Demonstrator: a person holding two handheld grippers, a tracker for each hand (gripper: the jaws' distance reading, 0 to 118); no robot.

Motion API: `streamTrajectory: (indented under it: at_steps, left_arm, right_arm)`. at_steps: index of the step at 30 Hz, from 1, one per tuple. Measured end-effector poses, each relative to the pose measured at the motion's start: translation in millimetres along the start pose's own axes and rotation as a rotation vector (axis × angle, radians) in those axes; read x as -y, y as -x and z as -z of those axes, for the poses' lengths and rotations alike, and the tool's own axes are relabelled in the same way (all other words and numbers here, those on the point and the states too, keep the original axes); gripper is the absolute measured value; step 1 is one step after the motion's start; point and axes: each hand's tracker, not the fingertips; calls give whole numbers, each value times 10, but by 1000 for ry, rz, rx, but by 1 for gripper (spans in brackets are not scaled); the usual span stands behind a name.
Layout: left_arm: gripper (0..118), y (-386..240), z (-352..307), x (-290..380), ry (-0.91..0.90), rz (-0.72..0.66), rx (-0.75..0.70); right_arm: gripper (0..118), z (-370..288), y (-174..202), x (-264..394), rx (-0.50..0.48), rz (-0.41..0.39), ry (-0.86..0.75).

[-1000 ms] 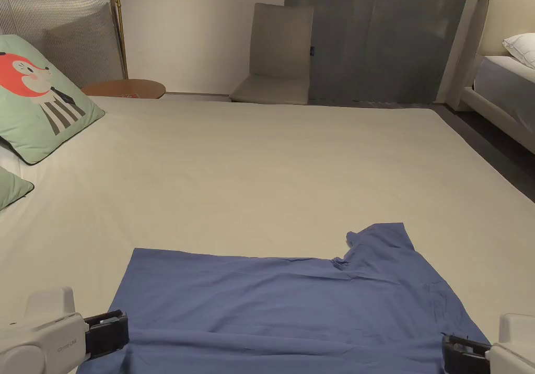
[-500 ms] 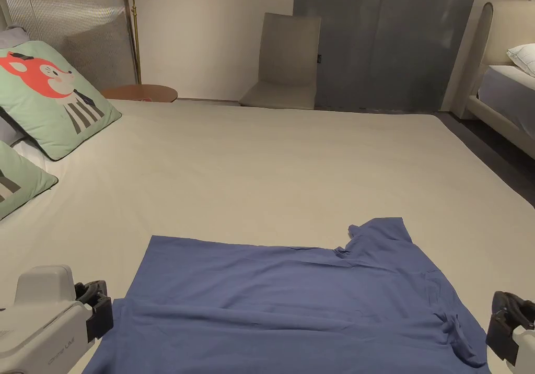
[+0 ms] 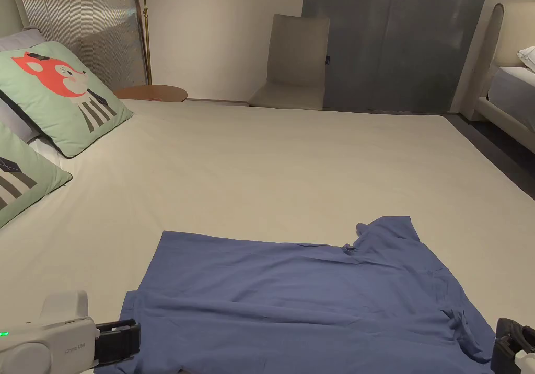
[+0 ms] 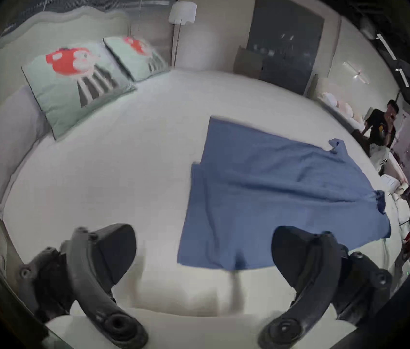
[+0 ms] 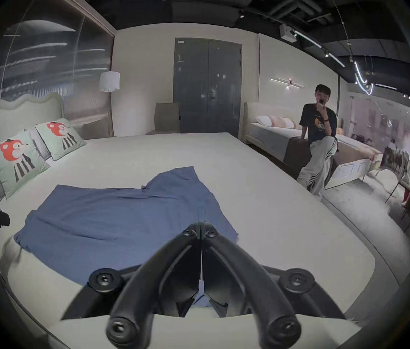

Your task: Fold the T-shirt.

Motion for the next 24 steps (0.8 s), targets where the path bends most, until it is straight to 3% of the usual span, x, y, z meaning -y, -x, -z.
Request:
streamTrajectory:
  at_steps: [5, 8, 10, 12, 13, 14, 15, 16, 21, 24]
  left_arm:
    - [88, 86, 330, 67, 90, -16, -82]
    - [66, 61, 383, 133, 113, -21, -50]
    - [46, -3, 353, 159, 102, -2, -55]
    - [15, -8, 346, 143, 91, 9, -56]
    - [10, -10, 329, 126, 88, -1, -44]
    - [8, -34, 293, 109, 88, -6, -38]
    - [8, -53, 269, 104, 90, 4, -41]
    - [8, -80, 228, 107, 78, 31, -53]
    - [8, -62, -11, 82, 37, 16, -36]
    - [8, -62, -120, 91, 27, 11, -29]
  right_arm:
    - [0, 18, -47, 62, 4, -1, 27]
    - [0, 48, -88, 107, 14, 3, 48]
    - [1, 87, -101, 138, 24, 4, 68]
    - [6, 147, -127, 174, 29, 4, 102]
    - [24, 188, -136, 189, 35, 1, 125]
    - [56, 236, -147, 204, 41, -3, 157]
    - [98, 285, -171, 226, 39, -3, 185]
    - [114, 366, -202, 254, 39, 3, 236]
    - [108, 696, -368, 422, 95, 20, 383]
    - [86, 828, -415, 548, 44, 23, 484]
